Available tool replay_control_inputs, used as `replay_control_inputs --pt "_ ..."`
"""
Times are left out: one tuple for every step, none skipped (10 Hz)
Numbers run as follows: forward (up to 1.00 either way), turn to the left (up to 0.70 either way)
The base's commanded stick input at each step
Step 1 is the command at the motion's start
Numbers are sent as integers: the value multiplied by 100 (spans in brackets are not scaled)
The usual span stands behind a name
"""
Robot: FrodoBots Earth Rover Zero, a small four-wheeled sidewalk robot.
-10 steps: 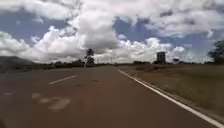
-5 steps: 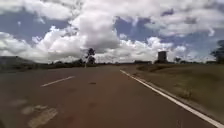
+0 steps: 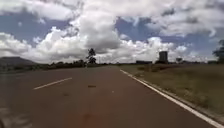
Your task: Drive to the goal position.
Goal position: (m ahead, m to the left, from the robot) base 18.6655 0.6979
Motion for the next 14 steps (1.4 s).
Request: replay_control_inputs --pt "100 0" --pt "100 0" --pt "100 0" --pt "100 0" --pt "100 0" --pt "100 0" --pt "100 0" --pt "100 0" --pt "100 0" --pt "100 -14" --pt "100 -24" --pt "100 -21" --pt "100 -7" --pt "100 0"
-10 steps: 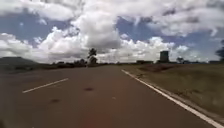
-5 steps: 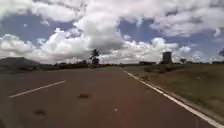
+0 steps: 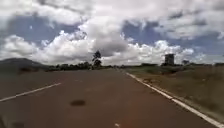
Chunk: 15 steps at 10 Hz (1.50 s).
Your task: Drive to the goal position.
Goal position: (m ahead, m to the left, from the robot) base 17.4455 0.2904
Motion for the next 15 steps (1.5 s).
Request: replay_control_inputs --pt "100 0" --pt "100 0" --pt "100 0" --pt "100 0" --pt "100 0" --pt "100 0" --pt "100 0" --pt "100 0" --pt "100 0" --pt "100 0" --pt "100 0" --pt "100 0" --pt "100 0" --pt "100 0" --pt "100 0"
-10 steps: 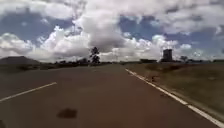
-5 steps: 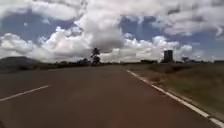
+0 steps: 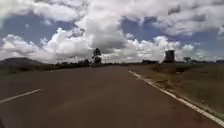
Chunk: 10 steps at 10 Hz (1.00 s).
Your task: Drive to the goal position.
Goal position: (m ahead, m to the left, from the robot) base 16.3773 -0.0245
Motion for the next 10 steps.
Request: replay_control_inputs --pt "100 0" --pt "100 0" --pt "100 0" --pt "100 0" --pt "100 0" --pt "100 0" --pt "100 0" --pt "100 0" --pt "100 0" --pt "100 -3"
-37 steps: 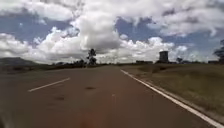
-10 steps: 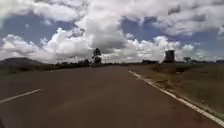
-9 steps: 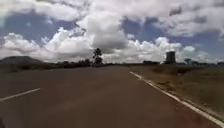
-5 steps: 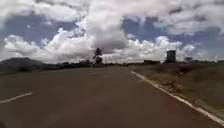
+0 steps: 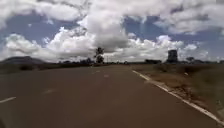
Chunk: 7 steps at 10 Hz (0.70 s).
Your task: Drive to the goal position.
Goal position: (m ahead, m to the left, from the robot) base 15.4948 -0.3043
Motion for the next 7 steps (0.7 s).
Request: replay_control_inputs --pt "100 -6" --pt "100 -22" --pt "100 -39" --pt "100 -20" --pt "100 0" --pt "100 0" --pt "100 0"
